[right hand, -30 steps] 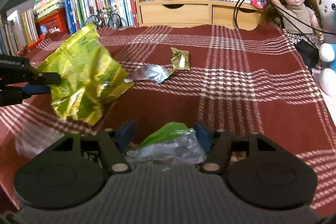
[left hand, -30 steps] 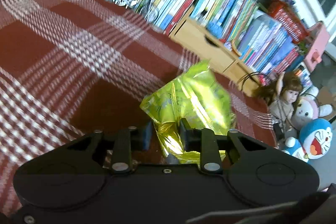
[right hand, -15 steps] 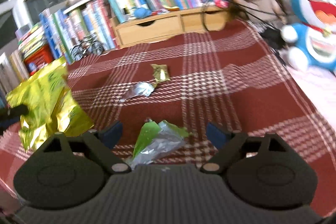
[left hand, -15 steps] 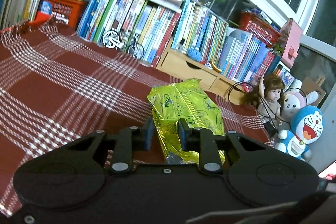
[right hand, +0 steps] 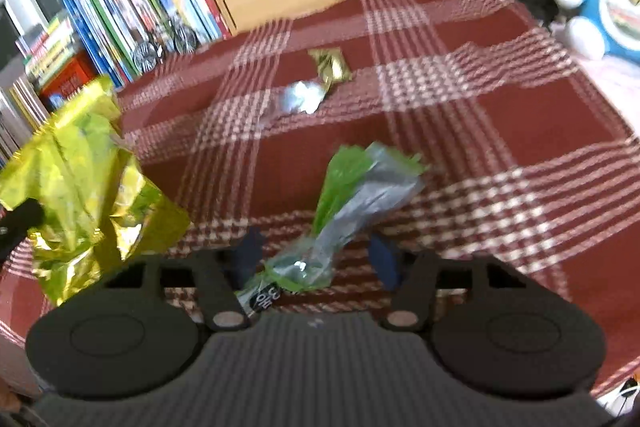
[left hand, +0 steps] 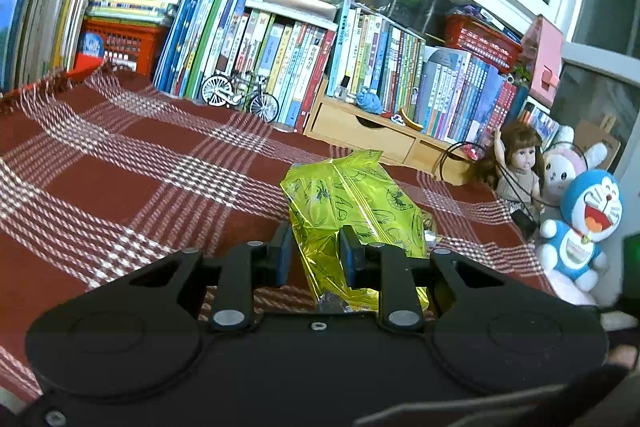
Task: Collect trash
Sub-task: 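Grasp the yellow foil wrapper with left tool while right tool grasps the green-silver packet, then lift both held items and carry them over the black bin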
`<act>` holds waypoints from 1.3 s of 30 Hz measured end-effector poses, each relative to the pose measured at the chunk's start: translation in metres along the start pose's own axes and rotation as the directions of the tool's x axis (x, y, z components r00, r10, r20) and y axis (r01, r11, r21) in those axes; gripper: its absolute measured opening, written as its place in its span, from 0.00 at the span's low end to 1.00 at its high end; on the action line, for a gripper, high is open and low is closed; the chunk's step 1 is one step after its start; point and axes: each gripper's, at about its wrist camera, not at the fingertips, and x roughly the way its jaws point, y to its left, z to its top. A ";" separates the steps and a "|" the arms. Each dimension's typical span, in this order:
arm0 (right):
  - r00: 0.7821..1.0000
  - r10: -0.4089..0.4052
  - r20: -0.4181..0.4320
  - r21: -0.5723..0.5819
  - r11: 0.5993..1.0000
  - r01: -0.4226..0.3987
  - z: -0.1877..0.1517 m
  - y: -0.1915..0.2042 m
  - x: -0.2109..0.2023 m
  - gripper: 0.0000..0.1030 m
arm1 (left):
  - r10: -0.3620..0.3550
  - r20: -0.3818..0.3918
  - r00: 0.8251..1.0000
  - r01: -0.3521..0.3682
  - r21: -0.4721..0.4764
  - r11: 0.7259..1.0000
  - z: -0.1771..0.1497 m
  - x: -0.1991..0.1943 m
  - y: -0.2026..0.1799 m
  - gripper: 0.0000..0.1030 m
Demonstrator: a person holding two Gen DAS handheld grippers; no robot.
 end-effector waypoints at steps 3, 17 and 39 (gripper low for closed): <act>1.000 0.024 -0.014 0.002 1.000 -0.024 -0.005 0.006 0.005 0.39 | 0.004 0.008 1.000 -0.004 0.031 1.000 -0.004 -0.009 -0.002 0.23; 0.994 0.075 0.085 -0.142 0.988 -0.062 -0.030 0.038 -0.059 0.33 | 0.011 0.025 1.000 -0.013 0.116 0.993 -0.016 -0.062 -0.009 0.23; 0.973 0.223 0.059 -0.270 0.942 -0.199 -0.132 0.059 -0.113 0.33 | 0.016 -0.024 1.000 -0.011 0.189 0.982 -0.102 -0.158 -0.001 0.22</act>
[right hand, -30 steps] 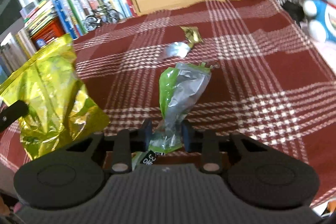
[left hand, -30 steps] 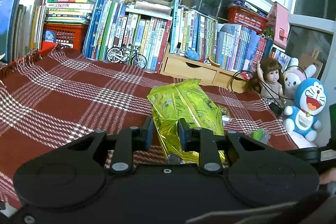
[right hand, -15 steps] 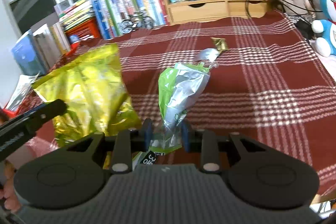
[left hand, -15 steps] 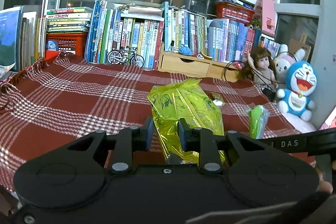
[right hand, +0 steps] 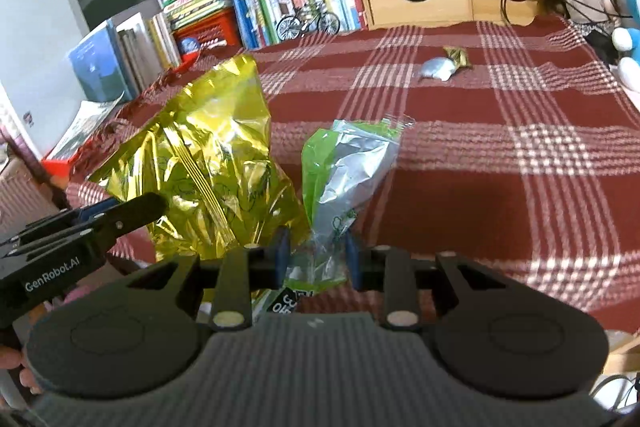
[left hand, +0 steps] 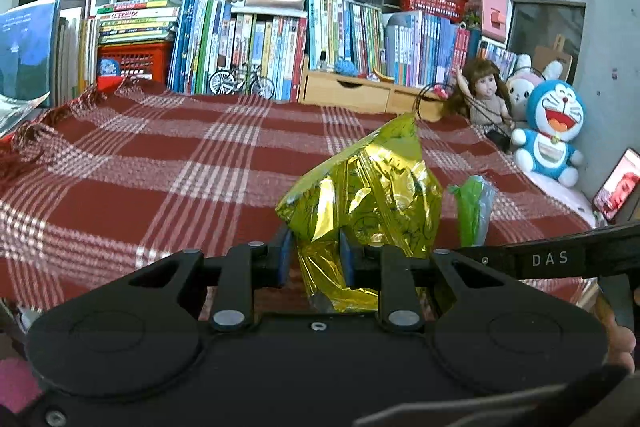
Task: Collect trash
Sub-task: 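Lift both held items and carry them over the black bin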
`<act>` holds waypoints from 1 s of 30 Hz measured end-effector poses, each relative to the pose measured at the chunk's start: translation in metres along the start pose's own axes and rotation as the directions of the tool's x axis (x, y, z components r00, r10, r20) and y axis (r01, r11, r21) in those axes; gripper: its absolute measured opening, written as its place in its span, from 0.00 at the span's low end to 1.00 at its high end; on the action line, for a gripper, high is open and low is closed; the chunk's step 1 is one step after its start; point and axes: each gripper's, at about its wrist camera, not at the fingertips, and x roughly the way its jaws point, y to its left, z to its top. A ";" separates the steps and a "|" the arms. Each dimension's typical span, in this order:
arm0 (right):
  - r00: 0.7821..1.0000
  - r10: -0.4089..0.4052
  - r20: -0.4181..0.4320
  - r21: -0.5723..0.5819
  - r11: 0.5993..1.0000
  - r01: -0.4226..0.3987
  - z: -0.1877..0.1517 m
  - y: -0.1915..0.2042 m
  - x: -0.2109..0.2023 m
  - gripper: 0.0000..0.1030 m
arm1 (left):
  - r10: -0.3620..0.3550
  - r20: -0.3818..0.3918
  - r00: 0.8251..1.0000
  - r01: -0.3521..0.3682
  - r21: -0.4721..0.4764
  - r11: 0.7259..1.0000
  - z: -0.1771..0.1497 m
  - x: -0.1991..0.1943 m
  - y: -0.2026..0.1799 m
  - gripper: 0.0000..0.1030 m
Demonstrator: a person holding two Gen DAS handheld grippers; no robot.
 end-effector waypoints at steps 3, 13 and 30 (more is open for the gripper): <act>1.000 0.004 -0.022 -0.027 1.000 -0.004 -0.017 0.005 0.000 0.33 | 0.001 -0.028 1.000 -0.002 -0.003 1.000 -0.014 -0.008 0.003 0.22; 0.995 0.016 -0.094 -0.068 0.997 -0.022 -0.062 0.012 0.002 0.33 | -0.017 -0.114 0.993 0.022 0.045 0.999 -0.052 -0.030 0.003 0.20; 0.957 -0.033 -0.289 -0.016 0.999 0.029 -0.133 -0.010 0.064 0.33 | 0.071 -0.485 0.872 -0.039 0.077 0.996 -0.133 0.053 0.007 0.20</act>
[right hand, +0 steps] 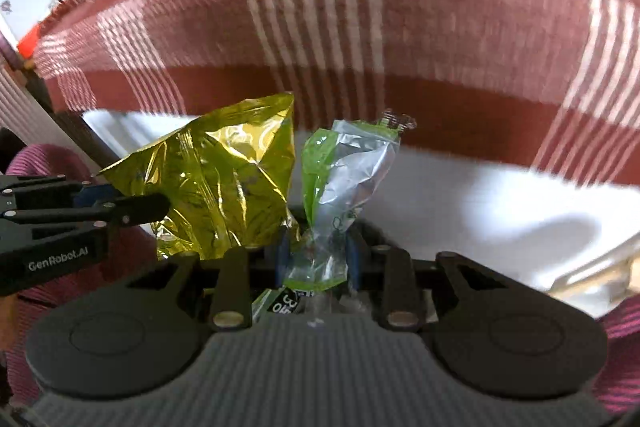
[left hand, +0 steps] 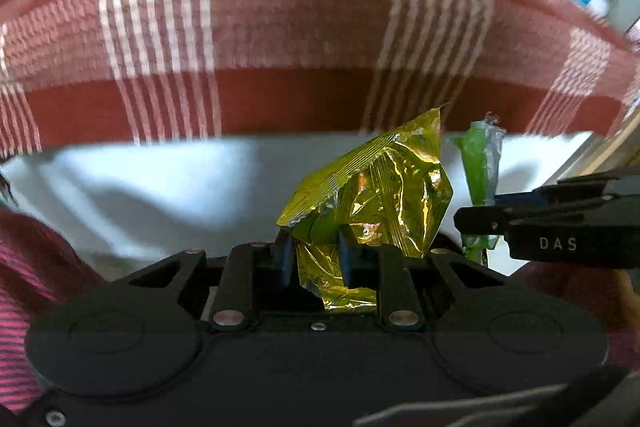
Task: Collect trash
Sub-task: 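Lift both held items and carry them over the black bin, then lower both tools into the black bin and open both to drop items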
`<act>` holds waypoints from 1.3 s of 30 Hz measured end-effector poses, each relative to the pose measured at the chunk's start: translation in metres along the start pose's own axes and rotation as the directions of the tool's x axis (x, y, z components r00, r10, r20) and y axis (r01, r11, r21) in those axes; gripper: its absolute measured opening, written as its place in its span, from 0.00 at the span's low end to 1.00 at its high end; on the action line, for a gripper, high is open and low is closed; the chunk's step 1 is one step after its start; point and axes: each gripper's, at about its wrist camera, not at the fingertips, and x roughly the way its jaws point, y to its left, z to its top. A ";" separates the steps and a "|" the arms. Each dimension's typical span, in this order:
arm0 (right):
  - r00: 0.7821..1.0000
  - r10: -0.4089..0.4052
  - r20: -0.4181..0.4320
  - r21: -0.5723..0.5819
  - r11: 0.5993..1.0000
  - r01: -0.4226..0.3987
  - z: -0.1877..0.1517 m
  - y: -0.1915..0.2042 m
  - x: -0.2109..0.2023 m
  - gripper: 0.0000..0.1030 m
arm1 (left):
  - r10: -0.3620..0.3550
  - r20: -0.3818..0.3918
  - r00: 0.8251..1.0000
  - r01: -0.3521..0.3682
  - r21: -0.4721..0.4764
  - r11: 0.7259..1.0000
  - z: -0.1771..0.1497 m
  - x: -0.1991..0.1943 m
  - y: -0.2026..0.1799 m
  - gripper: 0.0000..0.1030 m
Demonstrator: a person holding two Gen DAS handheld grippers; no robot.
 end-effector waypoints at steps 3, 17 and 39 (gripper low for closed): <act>0.999 0.001 -0.052 0.030 1.000 0.001 -0.006 -0.007 0.020 0.33 | 0.014 -0.087 0.996 -0.014 -0.009 1.000 -0.003 0.025 0.000 0.20; 0.976 -0.023 -0.216 0.074 0.996 0.040 -0.018 -0.016 0.085 0.34 | 0.056 -0.272 0.961 -0.063 -0.016 0.998 -0.017 0.101 0.000 0.21; 0.968 -0.013 -0.252 0.105 0.994 0.041 -0.021 -0.018 0.105 0.66 | 0.077 -0.324 0.943 -0.085 -0.011 0.996 -0.021 0.118 -0.004 0.50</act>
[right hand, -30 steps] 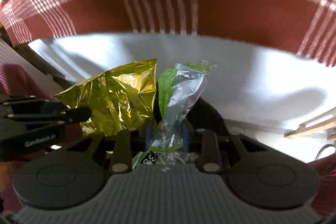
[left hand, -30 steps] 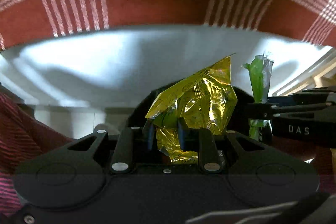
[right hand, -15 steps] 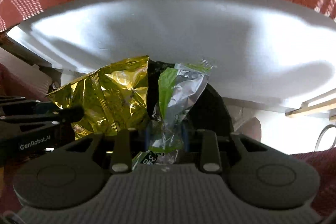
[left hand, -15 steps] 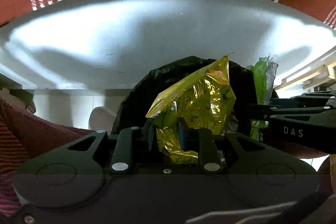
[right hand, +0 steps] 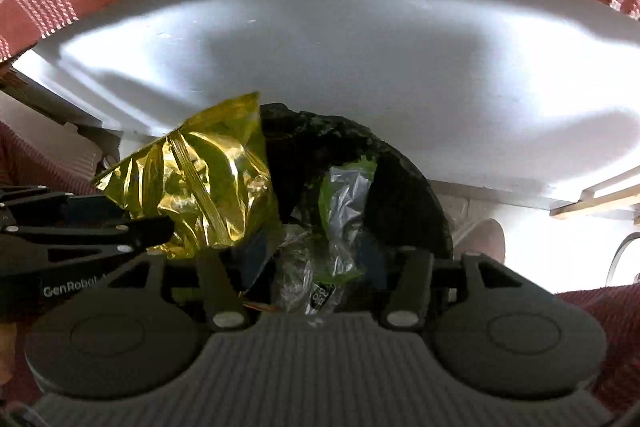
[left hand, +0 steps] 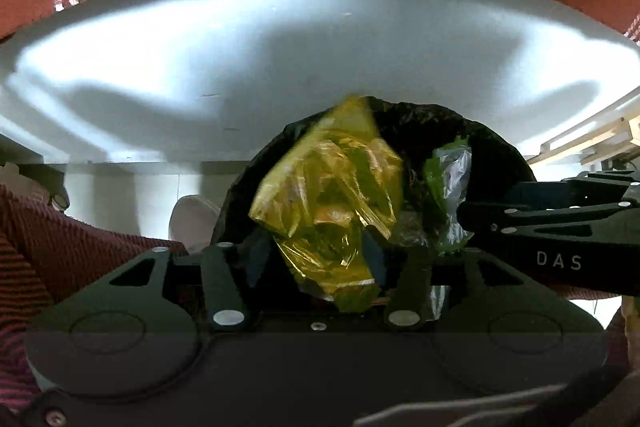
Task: Collect trash
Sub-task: 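Lower both tools into the black bin and open both to drop items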
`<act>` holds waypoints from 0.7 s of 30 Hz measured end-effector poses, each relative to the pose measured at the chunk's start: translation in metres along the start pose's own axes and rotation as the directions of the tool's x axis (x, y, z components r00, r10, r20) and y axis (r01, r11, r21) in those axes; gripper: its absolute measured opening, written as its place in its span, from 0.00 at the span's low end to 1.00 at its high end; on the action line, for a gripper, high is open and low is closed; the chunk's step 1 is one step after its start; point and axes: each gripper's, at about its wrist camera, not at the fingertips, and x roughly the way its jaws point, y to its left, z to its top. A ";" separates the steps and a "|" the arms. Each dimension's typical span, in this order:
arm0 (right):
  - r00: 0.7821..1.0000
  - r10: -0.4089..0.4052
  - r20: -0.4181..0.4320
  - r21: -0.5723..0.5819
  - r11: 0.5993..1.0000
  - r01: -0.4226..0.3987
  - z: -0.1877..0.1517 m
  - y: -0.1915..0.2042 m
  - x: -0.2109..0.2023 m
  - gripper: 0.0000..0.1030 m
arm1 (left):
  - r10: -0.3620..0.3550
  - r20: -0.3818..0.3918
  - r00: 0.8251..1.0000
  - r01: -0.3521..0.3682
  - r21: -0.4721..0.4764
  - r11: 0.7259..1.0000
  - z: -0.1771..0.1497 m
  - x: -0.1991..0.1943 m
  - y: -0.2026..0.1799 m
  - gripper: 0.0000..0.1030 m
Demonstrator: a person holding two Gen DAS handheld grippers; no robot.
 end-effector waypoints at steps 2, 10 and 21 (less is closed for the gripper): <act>1.000 0.001 0.004 -0.002 1.000 -0.001 0.000 0.000 -0.001 0.68 | 0.004 0.003 1.000 -0.004 0.004 1.000 0.000 -0.002 -0.001 0.54; 0.999 0.000 0.044 -0.010 1.000 0.001 0.002 0.001 -0.019 0.72 | 0.020 0.050 0.999 -0.021 0.021 1.000 0.005 -0.023 -0.001 0.72; 0.982 0.004 0.187 -0.089 0.996 0.013 0.008 0.011 -0.088 0.80 | -0.038 0.245 0.969 0.016 0.090 0.996 0.013 -0.107 0.002 0.81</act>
